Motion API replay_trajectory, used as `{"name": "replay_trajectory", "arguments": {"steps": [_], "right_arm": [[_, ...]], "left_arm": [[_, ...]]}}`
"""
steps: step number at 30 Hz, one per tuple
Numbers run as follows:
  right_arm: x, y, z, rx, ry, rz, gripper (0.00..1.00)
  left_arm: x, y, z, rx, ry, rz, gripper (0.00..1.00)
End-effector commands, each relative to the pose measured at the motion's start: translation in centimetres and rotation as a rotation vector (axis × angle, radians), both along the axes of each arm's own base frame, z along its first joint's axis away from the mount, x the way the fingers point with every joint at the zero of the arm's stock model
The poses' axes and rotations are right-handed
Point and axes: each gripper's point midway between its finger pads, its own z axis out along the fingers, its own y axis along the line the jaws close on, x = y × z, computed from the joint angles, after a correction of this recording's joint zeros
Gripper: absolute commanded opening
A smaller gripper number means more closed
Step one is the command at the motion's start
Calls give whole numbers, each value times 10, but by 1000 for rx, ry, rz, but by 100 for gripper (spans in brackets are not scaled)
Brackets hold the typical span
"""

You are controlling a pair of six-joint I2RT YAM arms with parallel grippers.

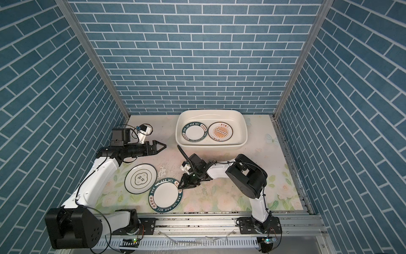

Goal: Place the plates into the plastic bin on the countertop
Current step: Pick up the plate from the bottom-center of the table.

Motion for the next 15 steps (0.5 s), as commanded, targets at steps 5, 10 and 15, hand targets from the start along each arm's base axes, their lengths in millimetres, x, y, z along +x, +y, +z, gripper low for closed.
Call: {"name": "replay_trajectory", "arguments": {"steps": [5,10,15], "right_arm": [[-1,1,-8,-21,5,17,28],[-2,2,-10,-22,5,20,27],[-2,2,-10,-22,2,20,28]], "left_arm": [[-2,2,4,-9,-21,4,100],[-2,2,6,-16,-26,5,100],[-2,3,7,-20,-26,8,100]]}}
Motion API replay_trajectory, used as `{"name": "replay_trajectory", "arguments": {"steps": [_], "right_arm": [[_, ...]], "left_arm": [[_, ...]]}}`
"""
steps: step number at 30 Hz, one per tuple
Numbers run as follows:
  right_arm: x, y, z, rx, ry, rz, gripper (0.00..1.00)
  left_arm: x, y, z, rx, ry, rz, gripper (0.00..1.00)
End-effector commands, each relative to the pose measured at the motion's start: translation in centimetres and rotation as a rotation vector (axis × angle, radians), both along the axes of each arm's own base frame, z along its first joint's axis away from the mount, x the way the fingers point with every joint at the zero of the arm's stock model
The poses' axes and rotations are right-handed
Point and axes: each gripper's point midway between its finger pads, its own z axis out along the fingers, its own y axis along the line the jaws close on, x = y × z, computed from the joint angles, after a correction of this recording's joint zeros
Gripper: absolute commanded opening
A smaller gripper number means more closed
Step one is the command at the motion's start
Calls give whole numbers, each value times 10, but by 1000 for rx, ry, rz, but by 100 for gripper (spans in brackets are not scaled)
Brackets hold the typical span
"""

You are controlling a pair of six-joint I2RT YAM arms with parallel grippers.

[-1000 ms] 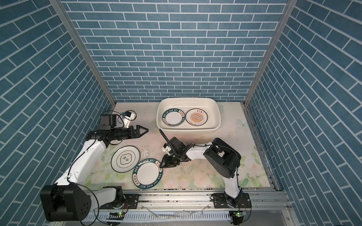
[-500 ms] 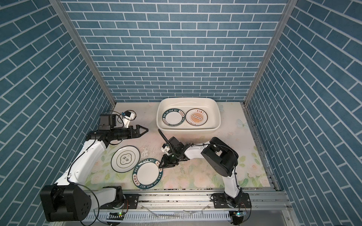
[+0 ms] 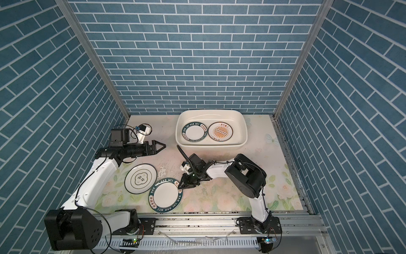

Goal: Place the plates into the plastic bin on the countertop
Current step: Pick up the plate from the bottom-center of the table.

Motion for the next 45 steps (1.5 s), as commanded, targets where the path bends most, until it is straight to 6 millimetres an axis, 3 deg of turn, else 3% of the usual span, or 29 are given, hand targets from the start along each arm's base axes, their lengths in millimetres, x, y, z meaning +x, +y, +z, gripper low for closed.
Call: {"name": "replay_trajectory", "arguments": {"steps": [1,9,24,33,45], "right_arm": [[-2,1,-10,-22,0,17,27],[1,2,-15,-34,-11,14,26],[2,-5,-16,-48,-30,16,3],[5,-11,-5,-2,-14,8,0],[4,-16,29,79,2,27,0]], "left_arm": [[-1,2,4,-13,-21,3,100],[-2,3,5,-21,-26,7,100],[-4,2,9,-34,-37,7,100],[-4,3,11,-41,-41,11,100],[-1,10,25,-51,-73,29,100]]}}
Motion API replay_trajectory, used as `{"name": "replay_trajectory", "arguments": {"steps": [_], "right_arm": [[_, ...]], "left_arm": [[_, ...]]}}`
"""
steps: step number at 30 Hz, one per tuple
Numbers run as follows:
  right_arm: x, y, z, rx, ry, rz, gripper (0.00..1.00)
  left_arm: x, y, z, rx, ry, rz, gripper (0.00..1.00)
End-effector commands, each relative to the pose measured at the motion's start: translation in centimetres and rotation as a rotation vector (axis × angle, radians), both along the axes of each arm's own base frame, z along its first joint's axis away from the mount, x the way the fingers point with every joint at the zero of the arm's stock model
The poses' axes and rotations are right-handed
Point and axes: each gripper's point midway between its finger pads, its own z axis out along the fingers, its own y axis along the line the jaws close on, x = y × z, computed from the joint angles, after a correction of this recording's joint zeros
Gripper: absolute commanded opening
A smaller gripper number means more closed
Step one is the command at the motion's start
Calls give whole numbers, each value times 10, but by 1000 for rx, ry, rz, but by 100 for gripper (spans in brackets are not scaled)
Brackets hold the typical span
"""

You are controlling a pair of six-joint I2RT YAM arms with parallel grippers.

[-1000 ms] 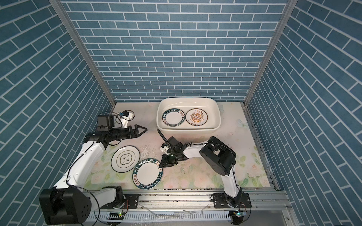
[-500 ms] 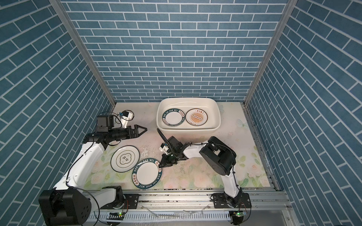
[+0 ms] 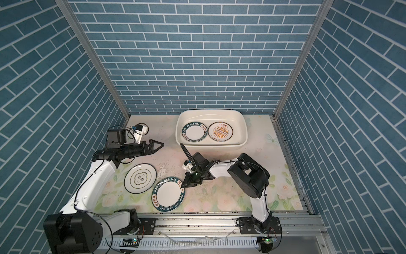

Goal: Place the plates into the plastic bin on the countertop
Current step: Pick up the plate from the bottom-center of the table.

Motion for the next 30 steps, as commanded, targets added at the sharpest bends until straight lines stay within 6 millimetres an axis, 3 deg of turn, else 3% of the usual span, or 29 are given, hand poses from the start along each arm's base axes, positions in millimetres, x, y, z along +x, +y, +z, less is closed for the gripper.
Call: {"name": "replay_trajectory", "arguments": {"steps": [1,7,15,22,30], "right_arm": [[-3,-3,23,41,-10,26,0],[-3,-8,35,39,-24,39,0],[-1,-8,56,76,-25,49,0],[12,-8,96,129,-55,49,0],[38,-19,136,163,-89,16,0]], "left_arm": [[1,7,18,1,-49,17,100],[5,23,38,-19,-87,68,100],[1,27,46,-19,-119,78,100],[-1,28,46,-11,-129,71,100],[-11,20,62,-7,-183,10,99]]}}
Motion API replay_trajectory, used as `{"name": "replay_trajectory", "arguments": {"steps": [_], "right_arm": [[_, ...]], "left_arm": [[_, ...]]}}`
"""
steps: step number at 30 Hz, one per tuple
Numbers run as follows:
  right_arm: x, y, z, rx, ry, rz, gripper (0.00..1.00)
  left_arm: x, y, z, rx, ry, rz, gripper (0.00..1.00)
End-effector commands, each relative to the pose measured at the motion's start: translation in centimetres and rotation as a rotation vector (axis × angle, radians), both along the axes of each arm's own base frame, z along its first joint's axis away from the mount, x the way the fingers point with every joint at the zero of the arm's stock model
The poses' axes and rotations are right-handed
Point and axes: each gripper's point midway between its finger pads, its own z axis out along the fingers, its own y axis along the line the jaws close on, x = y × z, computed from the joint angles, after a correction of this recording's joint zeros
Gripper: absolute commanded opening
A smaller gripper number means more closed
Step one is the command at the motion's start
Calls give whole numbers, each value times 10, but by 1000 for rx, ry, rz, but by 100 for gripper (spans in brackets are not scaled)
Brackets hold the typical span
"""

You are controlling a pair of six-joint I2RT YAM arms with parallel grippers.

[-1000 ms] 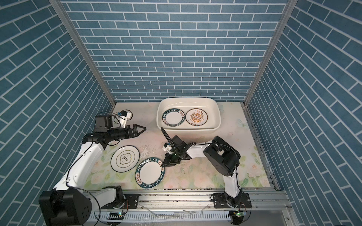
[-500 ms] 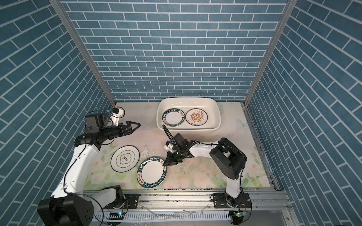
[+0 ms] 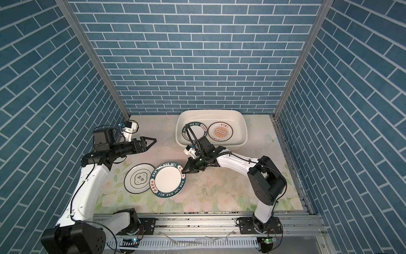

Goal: Place the plates into the plastic bin on the countertop
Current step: Pick up the plate from the bottom-center of the table.

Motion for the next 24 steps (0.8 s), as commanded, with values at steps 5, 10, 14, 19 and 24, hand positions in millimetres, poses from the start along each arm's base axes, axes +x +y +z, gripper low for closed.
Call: {"name": "replay_trajectory", "arguments": {"steps": [5,10,14,19,24], "right_arm": [[20,-18,37,64,-20,-1,0],[45,-29,59,96,-45,-36,0],[72,-43,74,105,-67,-74,0],[115,-64,91,144,-89,-153,0],[168,-95,94,142,-112,-260,0]], "left_arm": [[-14,-5,37,42,-123,-57,100],[-18,-5,45,68,-143,-64,100],[-19,-7,47,45,-142,-71,100],[-19,-9,49,16,-131,-74,100],[-18,-13,53,-28,-123,-94,100]]}}
